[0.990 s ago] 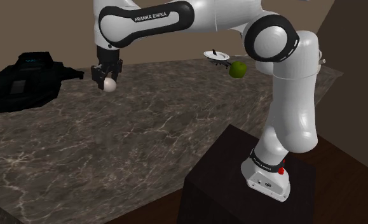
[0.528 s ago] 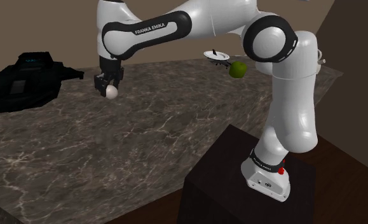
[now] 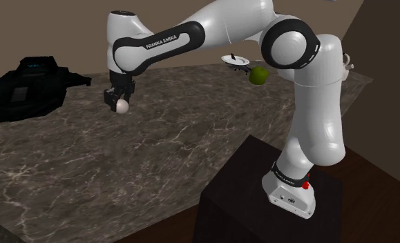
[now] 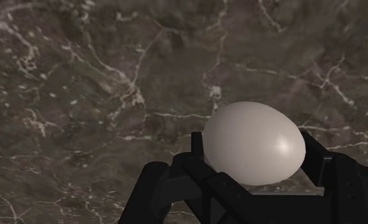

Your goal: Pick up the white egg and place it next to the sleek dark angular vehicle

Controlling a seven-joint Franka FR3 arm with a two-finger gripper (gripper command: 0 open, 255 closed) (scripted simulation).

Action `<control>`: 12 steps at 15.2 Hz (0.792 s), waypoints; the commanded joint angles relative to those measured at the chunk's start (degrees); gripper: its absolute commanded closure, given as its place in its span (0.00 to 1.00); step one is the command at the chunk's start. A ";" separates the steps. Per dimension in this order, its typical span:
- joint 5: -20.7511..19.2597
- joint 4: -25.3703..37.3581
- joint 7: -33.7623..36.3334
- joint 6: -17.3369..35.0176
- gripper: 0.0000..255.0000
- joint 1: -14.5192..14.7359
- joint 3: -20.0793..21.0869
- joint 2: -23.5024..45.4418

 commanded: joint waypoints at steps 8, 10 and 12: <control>0.01 -0.03 -0.02 0.07 0.00 -0.01 0.00 0.00; 0.01 -0.03 -0.02 0.07 0.00 -0.01 0.00 0.00; 0.01 0.70 -0.02 -2.71 0.00 -0.07 -0.02 -2.04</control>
